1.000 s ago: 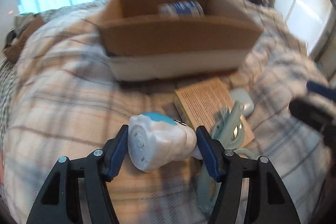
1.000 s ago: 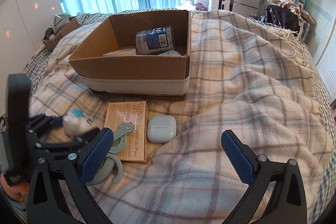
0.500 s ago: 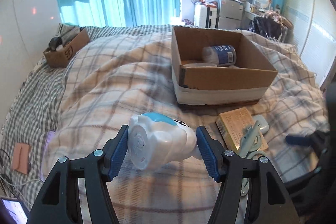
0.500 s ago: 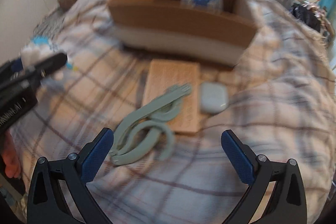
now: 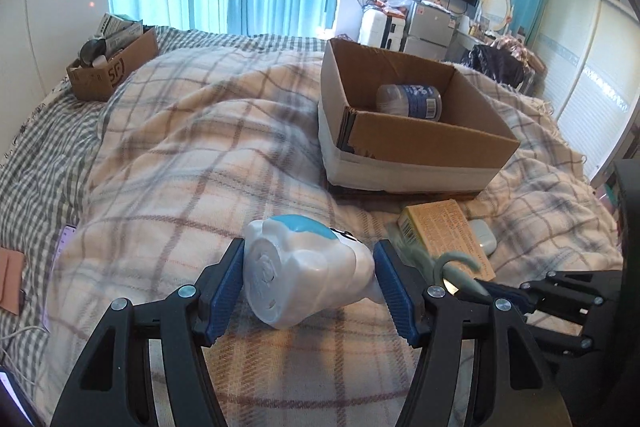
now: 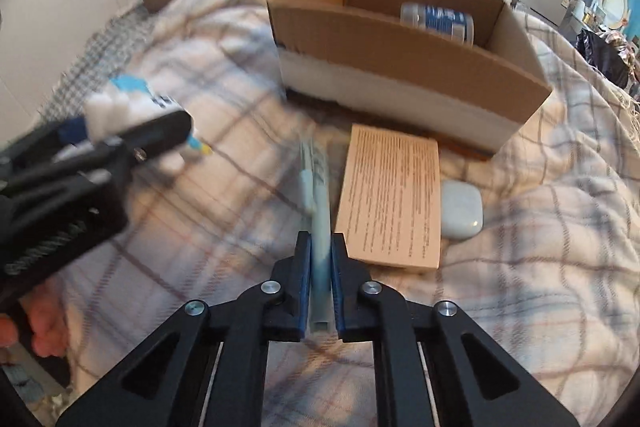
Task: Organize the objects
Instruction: 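Carry the toy to the box while the right tool grasps the pale green clip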
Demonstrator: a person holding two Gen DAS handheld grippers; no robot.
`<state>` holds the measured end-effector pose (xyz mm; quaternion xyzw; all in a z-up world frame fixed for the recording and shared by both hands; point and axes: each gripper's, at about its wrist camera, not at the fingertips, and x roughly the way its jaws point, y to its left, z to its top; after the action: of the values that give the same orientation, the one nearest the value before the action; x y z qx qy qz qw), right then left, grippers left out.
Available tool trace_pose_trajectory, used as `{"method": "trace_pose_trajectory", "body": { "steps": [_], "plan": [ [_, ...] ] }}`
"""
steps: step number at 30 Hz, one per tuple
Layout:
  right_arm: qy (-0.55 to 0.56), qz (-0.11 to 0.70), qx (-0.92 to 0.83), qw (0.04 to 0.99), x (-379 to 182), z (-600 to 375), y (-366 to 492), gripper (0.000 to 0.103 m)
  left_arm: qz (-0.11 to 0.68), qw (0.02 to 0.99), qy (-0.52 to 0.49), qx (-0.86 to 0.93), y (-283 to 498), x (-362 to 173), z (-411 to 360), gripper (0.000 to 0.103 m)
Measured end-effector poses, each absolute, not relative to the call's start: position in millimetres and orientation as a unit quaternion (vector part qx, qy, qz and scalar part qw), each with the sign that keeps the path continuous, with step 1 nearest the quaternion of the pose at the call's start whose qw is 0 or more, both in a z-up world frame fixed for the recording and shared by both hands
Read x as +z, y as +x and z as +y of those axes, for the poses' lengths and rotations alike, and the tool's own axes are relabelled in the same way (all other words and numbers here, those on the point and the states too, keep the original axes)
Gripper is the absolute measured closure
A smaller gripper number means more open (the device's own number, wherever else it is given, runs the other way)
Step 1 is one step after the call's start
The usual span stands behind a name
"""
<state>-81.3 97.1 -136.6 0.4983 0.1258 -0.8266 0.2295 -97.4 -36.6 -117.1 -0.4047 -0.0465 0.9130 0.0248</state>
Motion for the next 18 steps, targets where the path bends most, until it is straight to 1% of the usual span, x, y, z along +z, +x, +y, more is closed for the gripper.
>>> {"method": "trace_pose_trajectory", "body": {
  "steps": [7,9,13,16,18],
  "plan": [
    [0.459,0.114,-0.849,0.235,-106,105,-77,0.095,-0.056,0.027,-0.4,0.915,-95,-110,-39,0.037],
    [0.44,0.107,-0.858,0.242,-84,110,-81,0.095,-0.062,0.036,-0.401,0.913,-97,-102,-36,0.037],
    [0.386,0.108,-0.883,0.244,-34,121,-90,0.095,-0.035,0.055,-0.377,0.924,-107,-76,-16,0.037],
    [0.35,0.112,-0.9,0.235,0,130,-107,0.095,-0.036,0.081,-0.362,0.928,-126,-53,-2,0.037],
    [0.334,0.119,-0.908,0.223,16,132,-122,0.095,-0.033,0.081,-0.36,0.929,-143,-39,7,0.037]
  ]
}}
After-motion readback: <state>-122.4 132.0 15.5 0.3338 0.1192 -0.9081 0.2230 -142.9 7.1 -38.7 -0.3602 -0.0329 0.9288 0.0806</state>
